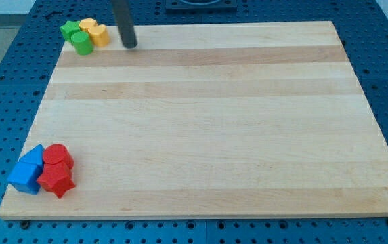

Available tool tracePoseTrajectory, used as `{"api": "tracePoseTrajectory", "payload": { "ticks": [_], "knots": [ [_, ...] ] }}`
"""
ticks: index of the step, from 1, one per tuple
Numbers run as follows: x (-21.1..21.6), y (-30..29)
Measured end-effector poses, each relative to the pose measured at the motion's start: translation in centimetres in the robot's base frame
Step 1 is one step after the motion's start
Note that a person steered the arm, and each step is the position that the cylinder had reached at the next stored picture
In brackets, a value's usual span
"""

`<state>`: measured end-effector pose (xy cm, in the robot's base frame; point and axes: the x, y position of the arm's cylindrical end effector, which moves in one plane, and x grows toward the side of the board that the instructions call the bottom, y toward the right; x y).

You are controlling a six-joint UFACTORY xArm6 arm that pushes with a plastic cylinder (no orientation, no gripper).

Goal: Nudge blue cube right a bit

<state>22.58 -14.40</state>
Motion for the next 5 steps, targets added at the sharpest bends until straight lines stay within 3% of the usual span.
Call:
{"api": "tracePoseTrajectory", "payload": {
  "ticks": [1, 5],
  "knots": [
    [-3.3, 0.4],
    [-3.5, -1.9]
  ]
}}
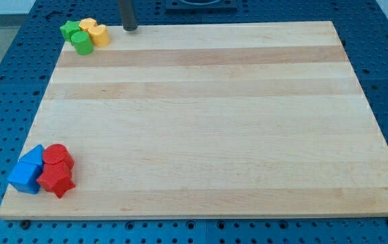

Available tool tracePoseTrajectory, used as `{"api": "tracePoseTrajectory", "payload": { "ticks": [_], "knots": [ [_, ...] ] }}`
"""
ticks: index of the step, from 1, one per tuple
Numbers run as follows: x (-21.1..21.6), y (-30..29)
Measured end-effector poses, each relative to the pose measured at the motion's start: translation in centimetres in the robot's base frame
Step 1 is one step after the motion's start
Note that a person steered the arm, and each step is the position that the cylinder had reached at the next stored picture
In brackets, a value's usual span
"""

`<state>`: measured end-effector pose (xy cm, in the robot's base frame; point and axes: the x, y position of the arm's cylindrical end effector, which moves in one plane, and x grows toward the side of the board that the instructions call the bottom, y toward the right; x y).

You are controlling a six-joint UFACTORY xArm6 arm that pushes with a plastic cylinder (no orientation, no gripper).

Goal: Nudge blue cube right a bit

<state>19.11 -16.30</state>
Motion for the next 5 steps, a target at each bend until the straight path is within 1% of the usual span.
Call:
{"api": "tracePoseTrajectory", "payload": {
  "ticks": [1, 3, 4, 5],
  "knots": [
    [0.1, 3.1],
    [0.0, 3.4],
    [1.5, 7.0],
    [0.1, 5.8]
  ]
}}
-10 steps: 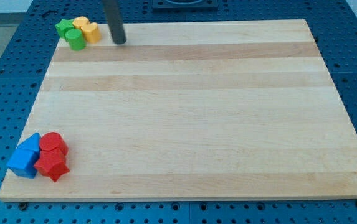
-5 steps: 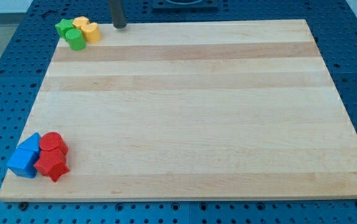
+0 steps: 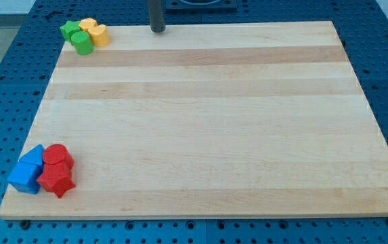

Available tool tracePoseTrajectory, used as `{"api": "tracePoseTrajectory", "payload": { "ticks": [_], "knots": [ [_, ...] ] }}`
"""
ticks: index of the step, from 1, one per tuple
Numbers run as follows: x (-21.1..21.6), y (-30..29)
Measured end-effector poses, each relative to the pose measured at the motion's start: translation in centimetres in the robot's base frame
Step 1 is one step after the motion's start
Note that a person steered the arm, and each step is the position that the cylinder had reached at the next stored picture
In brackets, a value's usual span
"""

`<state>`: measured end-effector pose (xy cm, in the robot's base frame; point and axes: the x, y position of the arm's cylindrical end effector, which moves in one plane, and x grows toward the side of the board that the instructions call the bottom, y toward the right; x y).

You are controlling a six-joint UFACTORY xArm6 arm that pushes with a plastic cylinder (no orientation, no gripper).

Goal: Nudge blue cube right a bit

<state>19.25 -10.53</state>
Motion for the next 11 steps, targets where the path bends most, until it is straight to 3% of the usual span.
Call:
{"api": "tracePoseTrajectory", "payload": {
  "ticks": [1, 2, 3, 4, 7, 9, 10, 11],
  "knots": [
    [0.7, 0.1],
    [5.4, 4.1],
    [13.4, 5.8],
    [18.0, 1.6],
    [19.1, -7.1],
    [19.1, -7.8],
    [19.1, -11.6],
    [19.6, -18.9]
  ]
}}
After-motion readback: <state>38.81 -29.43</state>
